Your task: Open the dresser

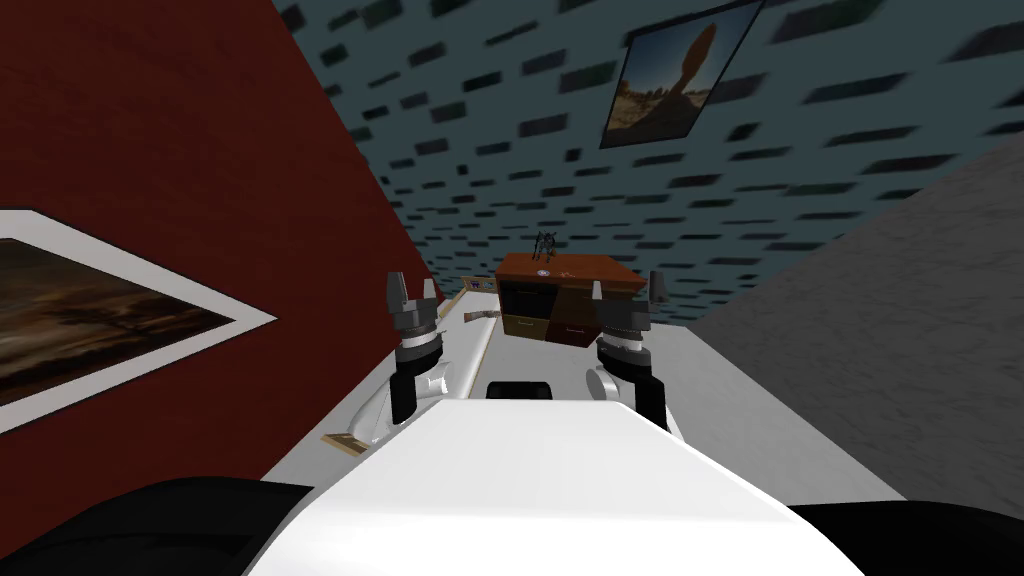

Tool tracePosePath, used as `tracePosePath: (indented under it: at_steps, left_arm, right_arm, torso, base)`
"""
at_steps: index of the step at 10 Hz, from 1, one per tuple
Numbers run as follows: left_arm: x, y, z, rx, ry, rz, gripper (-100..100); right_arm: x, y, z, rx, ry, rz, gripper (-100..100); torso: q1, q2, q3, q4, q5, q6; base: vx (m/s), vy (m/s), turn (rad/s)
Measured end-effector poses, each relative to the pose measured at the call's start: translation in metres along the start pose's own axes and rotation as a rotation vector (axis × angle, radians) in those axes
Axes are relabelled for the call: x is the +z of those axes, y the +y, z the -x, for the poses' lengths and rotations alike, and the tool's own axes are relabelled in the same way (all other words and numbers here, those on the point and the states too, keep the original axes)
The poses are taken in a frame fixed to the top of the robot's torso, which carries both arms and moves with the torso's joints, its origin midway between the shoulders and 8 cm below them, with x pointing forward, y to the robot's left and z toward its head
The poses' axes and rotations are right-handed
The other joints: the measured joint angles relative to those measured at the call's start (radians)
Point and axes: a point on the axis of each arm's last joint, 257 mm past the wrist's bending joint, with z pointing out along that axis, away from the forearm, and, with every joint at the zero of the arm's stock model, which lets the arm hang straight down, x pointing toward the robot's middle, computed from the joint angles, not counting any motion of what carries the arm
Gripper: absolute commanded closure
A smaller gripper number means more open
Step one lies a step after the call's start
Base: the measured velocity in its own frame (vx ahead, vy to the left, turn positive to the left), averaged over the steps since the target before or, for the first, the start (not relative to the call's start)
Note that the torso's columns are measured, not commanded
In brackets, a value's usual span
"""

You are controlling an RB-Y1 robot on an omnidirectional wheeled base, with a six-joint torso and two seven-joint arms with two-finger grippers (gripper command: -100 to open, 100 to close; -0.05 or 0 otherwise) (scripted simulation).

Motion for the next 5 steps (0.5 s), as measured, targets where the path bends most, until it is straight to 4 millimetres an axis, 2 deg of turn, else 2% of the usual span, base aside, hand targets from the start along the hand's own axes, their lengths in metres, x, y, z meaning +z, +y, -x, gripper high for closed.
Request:
tracePosePath:
  at_steps: [2,5]
  left_arm:
    - [0.0,0.0,0.0,0.0,0.0,0.0,0]
    - [0.0,-0.0001,0.0,0.0,0.0,0.0,0]
  right_arm:
    - [0.0,0.0,0.0,0.0,0.0,0.0,0]
    - [0.0,0.0001,0.0,0.0,0.0,0.0,0]
  torso:
    - [0.0,0.104,-0.209,0.105,0.0,0.0]
    - [0.0,0.322,-0.644,0.322,0.0,0.0]
  base:
    - [0.0,0.0,0.0]
    - [0.0,0.0,0.0]
